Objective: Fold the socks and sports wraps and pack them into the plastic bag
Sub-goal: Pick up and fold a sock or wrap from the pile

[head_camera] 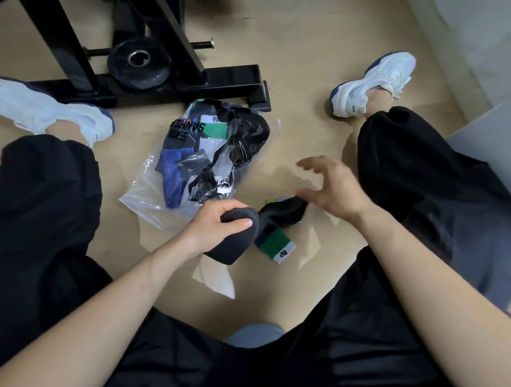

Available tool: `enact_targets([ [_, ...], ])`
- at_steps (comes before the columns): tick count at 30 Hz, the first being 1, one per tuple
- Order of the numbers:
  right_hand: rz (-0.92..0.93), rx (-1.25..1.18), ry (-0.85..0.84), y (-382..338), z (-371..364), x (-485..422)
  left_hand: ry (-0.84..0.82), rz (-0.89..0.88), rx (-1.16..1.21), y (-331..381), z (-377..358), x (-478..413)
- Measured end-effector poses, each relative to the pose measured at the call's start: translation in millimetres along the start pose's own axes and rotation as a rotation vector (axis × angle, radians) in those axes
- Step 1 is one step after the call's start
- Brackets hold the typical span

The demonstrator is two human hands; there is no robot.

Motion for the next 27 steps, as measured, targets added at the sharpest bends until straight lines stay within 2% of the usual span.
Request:
enact_targets([
  [3,0.148,-0.127,-0.421,-33.5,-50.8,22.3,-0.053,-0.040,0.023,4.9,-5.9,-0.5],
  [7,0.106,-0.241,-0.694,-40.9,-83.2,34.9,-0.040,-0.064,0.038,9.5,-3.1,1.5],
  [12,0.085,-0.163,-0.645,-33.9,-82.5,27.6,0.012,-0.015,0.014,6.9,8.1,2.8],
  [15,0.023,-0.123,-0.527,-16.5,-69.3,13.4,0.102,0.088,0.048,-6.0,18.9,4.9],
  [18,-0.004,0.026,-0.378,-0.5,-51.0,4.0,0.194,0.166,0.152,-14.5,23.2,8.0],
  [20,-0.012,-0.027,-0.349,-3.9,-50.0,8.7,0.214,0.189,0.277,-13.9,16.0,7.7],
  [23,-0.088,-0.339,-0.506,-22.4,-69.6,25.8,0.255,0.215,0.459,-11.0,7.1,4.9],
  [25,-0.114,-0.413,-0.622,-27.3,-85.3,33.5,0.289,0.209,0.561,-9.0,6.2,3.3],
  [27,-0.117,-0.459,-0.667,-28.1,-91.0,35.4,0.349,0.204,0.651,-7.7,9.7,3.2],
])
Point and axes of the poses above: each hand's wrist, its own x-axis away from the middle knuckle, its own z-axis out of the back of the hand, y = z × x, the point moved 8 cm from there along -x, towards the middle knuckle, and after that the axes turned 15 degrees about -z, right-handed, at the moved point
